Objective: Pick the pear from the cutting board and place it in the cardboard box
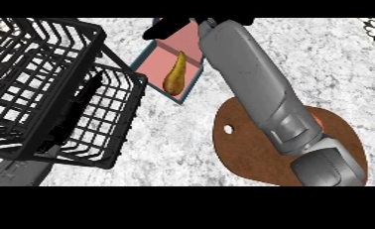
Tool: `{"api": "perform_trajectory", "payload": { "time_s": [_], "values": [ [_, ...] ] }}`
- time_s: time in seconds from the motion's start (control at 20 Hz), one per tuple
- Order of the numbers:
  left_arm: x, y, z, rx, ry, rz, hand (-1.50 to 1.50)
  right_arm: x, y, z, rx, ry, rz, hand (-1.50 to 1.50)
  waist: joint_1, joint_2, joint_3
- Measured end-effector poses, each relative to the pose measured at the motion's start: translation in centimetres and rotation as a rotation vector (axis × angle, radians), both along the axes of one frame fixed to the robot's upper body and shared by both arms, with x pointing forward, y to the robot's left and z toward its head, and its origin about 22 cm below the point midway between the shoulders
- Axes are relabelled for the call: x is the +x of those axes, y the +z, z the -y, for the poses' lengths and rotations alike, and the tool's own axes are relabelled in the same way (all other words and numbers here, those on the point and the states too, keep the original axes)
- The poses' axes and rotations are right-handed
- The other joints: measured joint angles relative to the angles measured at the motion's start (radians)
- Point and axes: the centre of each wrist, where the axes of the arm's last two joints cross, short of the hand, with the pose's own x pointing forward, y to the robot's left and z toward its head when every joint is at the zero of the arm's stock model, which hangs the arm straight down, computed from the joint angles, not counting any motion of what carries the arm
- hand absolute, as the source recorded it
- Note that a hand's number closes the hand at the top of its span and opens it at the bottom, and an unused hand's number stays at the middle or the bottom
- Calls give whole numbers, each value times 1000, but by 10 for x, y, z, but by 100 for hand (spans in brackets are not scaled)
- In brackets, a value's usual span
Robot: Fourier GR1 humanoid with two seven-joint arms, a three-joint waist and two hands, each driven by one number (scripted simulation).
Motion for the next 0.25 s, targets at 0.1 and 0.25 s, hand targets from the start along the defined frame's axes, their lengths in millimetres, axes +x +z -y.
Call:
{"api": "perform_trajectory", "payload": {
  "time_s": [0.1, 0.25],
  "values": [
    [0, -1, 0, 7, -7, 7, 0, 5, -4, 12, 119, -52, -6, -150, -1, 0, 0],
    [-1, -1, -1, 16, -4, 16, 0, 10, -19, 30, 231, -115, 1, -150, -3, 0, -1]
  ]
}}
